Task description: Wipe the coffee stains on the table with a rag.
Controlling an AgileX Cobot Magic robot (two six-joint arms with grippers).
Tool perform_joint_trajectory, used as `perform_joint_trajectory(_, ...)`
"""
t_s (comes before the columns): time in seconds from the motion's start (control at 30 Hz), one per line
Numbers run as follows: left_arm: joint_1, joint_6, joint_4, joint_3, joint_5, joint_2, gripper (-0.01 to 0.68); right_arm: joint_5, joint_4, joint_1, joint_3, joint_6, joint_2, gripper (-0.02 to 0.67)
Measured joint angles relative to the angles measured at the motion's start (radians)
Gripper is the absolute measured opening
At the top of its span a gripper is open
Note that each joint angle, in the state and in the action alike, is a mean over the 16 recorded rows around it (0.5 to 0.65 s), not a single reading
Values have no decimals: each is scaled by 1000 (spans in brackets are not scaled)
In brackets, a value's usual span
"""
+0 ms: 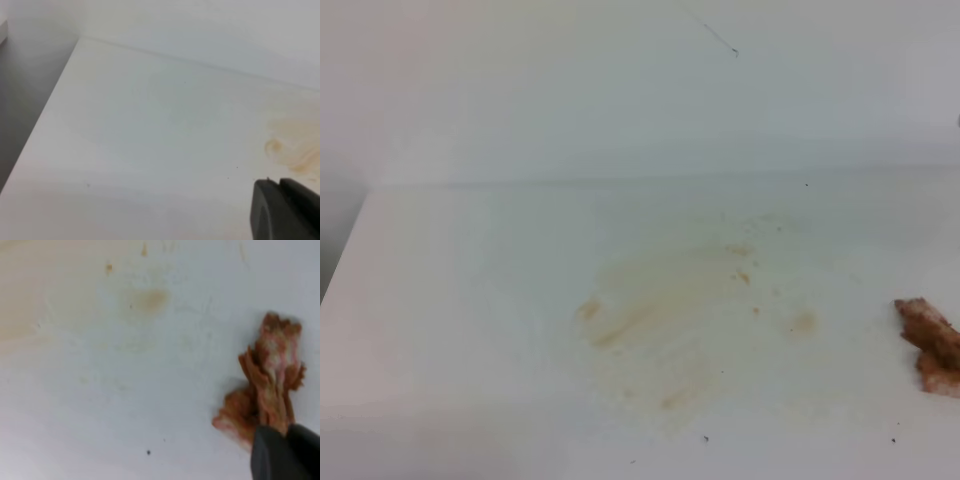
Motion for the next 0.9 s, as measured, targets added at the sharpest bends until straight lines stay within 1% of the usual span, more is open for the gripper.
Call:
perform_joint_trajectory(0.1, 0, 0, 0, 0, 0, 2, -3, -12, -38, 0, 60, 10, -68, 21)
perform_joint_trajectory(0.17, 0, 0, 0, 0, 1, 2, -3, -42, -63, 0, 117, 17, -124, 3)
perform_joint_trajectory(0.33, 0, 0, 0, 0, 1, 2, -3, -145, -105, 0, 265, 38, -285, 2)
perform_joint_trajectory(0.5, 0, 0, 0, 0, 1, 0, -3, -238, -71, 0, 367, 72, -429, 1)
perform_joint_trajectory(0.67, 0, 0, 0, 0, 1, -2, -3, -275, -9, 0, 394, 97, -506, 0)
perform_joint_trajectory(0.9, 0, 0, 0, 5, 1, -2, -3, -279, 64, 0, 395, 124, -528, 0)
